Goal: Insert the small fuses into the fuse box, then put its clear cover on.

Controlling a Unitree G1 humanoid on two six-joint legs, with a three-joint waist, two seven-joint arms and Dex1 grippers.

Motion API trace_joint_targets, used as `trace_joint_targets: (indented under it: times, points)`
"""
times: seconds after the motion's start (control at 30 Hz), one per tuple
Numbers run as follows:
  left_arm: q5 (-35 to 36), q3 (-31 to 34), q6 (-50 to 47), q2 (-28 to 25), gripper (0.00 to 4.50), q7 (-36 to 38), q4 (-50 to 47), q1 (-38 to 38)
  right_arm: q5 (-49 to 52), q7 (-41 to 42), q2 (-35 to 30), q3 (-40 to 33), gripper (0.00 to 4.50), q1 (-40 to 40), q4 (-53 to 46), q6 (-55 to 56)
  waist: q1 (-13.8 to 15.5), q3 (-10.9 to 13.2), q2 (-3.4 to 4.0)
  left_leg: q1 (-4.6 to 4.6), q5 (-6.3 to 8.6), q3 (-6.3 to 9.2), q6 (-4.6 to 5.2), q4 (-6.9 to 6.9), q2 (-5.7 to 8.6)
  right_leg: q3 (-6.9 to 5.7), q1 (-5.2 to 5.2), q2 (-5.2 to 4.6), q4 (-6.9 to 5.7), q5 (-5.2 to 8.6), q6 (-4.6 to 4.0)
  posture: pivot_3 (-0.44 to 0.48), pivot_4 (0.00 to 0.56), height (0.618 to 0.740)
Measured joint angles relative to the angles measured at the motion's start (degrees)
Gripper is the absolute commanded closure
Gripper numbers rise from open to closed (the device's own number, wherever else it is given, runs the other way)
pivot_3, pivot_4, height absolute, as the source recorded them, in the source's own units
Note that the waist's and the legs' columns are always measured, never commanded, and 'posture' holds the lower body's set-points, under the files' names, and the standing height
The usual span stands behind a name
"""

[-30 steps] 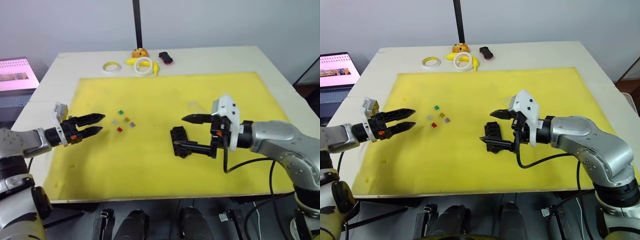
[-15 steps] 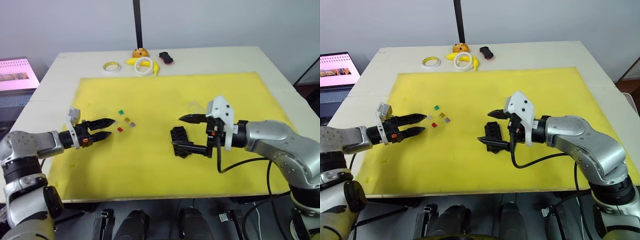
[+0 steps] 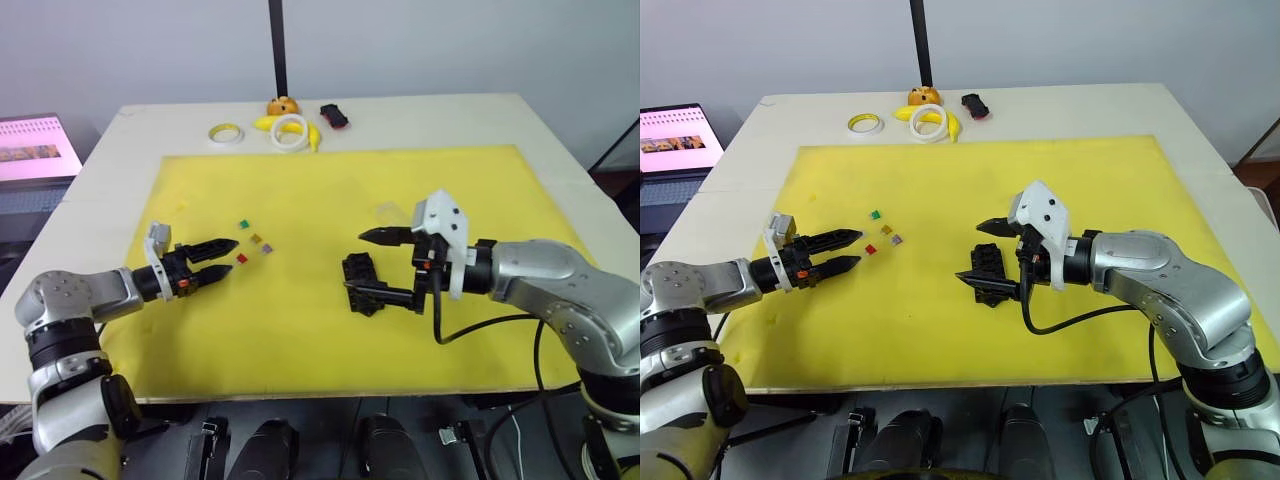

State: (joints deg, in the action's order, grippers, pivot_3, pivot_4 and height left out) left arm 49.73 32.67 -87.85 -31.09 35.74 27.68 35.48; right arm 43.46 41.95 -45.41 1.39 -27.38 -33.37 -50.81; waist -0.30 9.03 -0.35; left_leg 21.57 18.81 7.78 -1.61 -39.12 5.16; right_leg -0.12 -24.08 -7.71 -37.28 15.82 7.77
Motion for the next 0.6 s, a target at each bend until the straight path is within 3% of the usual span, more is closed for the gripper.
trace_joint_targets:
  times: [0.6]
  points:
    - [-2.18, -2.63, 3.29, 1.96, 0.00, 2.03, 4.51, 2.76, 0.03, -1.19, 0.00, -0.09, 0.08, 0.10, 0.00, 0.00, 1.25, -0.01, 0.01, -0.08, 0.00, 0.07, 0.00, -0.04, 0.10, 0.00, 0.18, -0.05, 0.04, 0.00, 0.00, 0.000, 0.150, 0.740]
